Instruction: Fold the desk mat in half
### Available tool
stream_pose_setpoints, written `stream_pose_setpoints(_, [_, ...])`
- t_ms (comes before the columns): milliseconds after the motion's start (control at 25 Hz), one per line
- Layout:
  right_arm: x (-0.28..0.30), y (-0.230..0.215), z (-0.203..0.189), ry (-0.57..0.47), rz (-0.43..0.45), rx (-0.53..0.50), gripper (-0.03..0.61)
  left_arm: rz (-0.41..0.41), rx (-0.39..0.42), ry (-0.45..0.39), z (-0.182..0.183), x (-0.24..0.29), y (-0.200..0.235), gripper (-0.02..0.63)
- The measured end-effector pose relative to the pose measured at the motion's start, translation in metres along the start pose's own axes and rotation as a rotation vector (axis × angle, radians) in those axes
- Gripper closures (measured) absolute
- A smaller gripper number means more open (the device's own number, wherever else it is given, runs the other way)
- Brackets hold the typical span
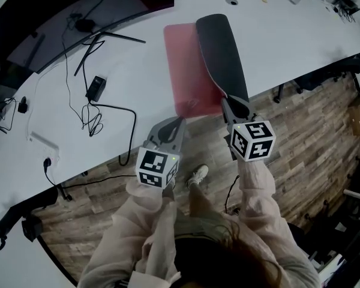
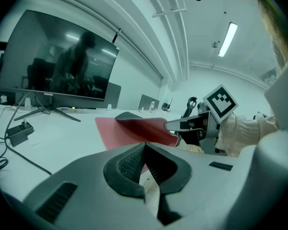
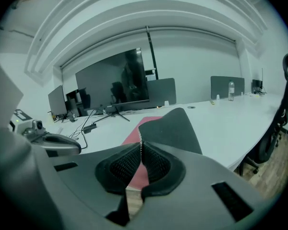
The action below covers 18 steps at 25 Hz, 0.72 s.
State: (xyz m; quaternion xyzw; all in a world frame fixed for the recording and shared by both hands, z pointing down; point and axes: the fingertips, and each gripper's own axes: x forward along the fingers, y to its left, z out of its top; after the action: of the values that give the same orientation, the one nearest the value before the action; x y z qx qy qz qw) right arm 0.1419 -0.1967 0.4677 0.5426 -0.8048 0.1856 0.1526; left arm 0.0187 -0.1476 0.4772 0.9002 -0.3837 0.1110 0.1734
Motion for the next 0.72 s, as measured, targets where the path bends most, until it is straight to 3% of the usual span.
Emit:
stream_pose_setpoints(240, [0.024, 0.033, -0.039, 0.113, 0.017, -0.111, 0.548, 0.023, -0.020, 0.006, -0.010, -0.011, 0.009, 0.589])
stream_pose_setpoints(720, [0.044, 0.067, -0.054, 0.163, 0.046, -0.206, 0.548, 0.075, -0.049, 0.004, -0.023, -0.028, 0.032, 0.589])
